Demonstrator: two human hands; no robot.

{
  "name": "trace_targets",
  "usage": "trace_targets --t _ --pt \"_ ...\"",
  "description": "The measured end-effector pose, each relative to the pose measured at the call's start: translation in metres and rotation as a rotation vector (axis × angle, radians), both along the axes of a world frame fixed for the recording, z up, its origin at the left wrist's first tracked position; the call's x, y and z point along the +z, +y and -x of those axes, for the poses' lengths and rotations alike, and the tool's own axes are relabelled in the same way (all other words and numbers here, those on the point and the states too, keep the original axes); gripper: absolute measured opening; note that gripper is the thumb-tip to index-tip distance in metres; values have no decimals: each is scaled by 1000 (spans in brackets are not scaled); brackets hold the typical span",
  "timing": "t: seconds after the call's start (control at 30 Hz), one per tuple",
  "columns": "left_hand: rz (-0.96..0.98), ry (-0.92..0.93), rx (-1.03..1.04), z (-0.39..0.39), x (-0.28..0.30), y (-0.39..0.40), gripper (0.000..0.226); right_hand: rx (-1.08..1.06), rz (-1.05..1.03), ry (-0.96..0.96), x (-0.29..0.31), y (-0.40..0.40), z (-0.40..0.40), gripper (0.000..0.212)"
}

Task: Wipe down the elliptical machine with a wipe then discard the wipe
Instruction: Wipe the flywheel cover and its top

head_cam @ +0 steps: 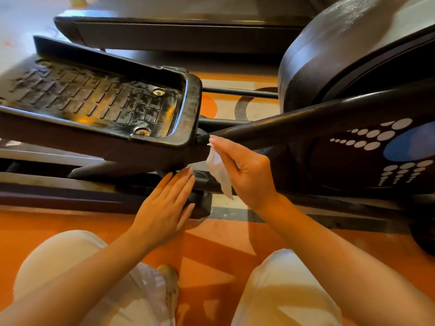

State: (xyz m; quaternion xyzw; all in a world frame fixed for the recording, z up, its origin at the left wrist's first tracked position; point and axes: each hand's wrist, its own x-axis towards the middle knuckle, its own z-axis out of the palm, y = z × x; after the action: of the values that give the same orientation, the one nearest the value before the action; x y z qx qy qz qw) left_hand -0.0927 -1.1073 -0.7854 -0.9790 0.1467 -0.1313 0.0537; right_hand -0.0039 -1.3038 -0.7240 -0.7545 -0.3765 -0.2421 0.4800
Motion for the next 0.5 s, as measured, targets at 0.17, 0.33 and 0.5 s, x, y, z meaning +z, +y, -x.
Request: trace_targets --t 0.17,0.33,0.5 --pt "7 -16 15 6 -6 6 59 5 11 193 -30 17 -6 41" --pt "25 -30 23 5 -12 7 59 -66 144 328 -73 22 -4 40" --pt "70 -39 23 5 -18 5 59 -79 285 167 -84 24 13 38"
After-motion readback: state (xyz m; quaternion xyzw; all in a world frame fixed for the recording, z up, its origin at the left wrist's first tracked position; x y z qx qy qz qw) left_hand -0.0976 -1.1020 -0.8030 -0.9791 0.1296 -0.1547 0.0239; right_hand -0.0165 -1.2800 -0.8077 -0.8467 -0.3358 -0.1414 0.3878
